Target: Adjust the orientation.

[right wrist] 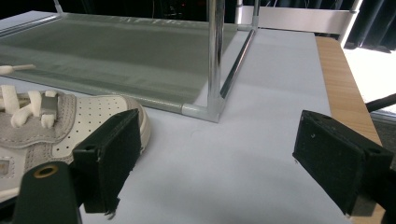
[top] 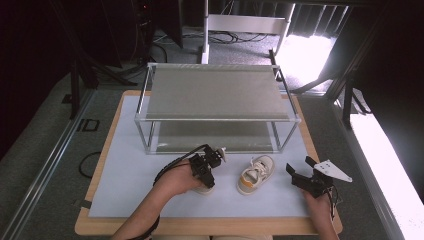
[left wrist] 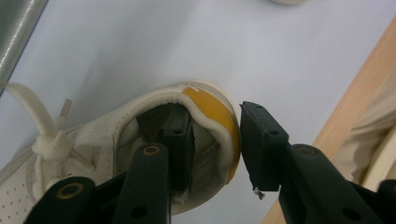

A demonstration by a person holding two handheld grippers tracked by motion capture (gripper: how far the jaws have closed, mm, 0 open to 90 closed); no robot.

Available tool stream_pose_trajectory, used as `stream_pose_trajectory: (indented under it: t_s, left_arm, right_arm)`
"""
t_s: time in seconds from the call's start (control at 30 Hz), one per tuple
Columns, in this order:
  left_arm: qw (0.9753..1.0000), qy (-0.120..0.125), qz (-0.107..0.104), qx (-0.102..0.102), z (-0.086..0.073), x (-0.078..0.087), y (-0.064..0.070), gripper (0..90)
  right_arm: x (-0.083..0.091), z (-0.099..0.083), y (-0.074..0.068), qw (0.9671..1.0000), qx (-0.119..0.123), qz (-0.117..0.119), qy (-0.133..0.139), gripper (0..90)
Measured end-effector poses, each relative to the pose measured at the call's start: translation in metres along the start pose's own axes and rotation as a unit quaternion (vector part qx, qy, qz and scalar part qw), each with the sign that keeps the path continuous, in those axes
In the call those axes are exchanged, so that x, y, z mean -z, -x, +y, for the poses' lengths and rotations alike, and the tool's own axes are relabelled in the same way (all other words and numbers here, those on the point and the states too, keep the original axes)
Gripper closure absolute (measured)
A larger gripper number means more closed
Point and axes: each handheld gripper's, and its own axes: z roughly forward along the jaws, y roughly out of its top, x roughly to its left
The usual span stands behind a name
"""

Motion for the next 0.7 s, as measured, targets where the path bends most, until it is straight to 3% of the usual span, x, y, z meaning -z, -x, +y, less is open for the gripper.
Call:
stream_pose_trajectory:
  t_s: [0.17,0.37,0.43,0.53,0.6,0.67,0.7]
  left_arm:
    - [0.9998,0.008,-0.004,-0.017,-0.004,0.005,-0.001,69.7]
    - [0.9977,0.012,0.012,-0.066,-0.006,0.015,0.006,73.9]
    - [0.9955,0.014,0.012,-0.093,-0.005,0.018,0.012,73.8]
    - [0.9897,0.005,0.014,-0.142,-0.005,0.019,0.022,73.7]
    - [0.9836,-0.003,0.017,-0.180,-0.007,0.017,0.028,73.7]
    - [0.9788,-0.018,0.012,-0.204,-0.010,0.013,0.031,73.5]
    - [0.9751,-0.022,0.015,-0.220,-0.012,0.012,0.033,73.4]
  right_arm:
    - [0.000,0.000,0.000,1.0000,-0.003,0.001,-0.001,15.2]
    - [0.000,0.000,0.000,1.0000,0.001,-0.002,-0.001,16.7]
    - [0.000,0.000,0.000,1.0000,-0.001,-0.002,0.000,16.7]
    - [0.000,0.000,0.000,1.0000,-0.001,-0.002,0.000,16.6]
    - [0.000,0.000,0.000,1.0000,0.000,-0.001,0.000,16.7]
    - [0.000,0.000,0.000,1.0000,-0.001,-0.001,0.000,16.7]
    - [0.000,0.000,0.000,1.0000,-0.001,-0.001,0.001,16.6]
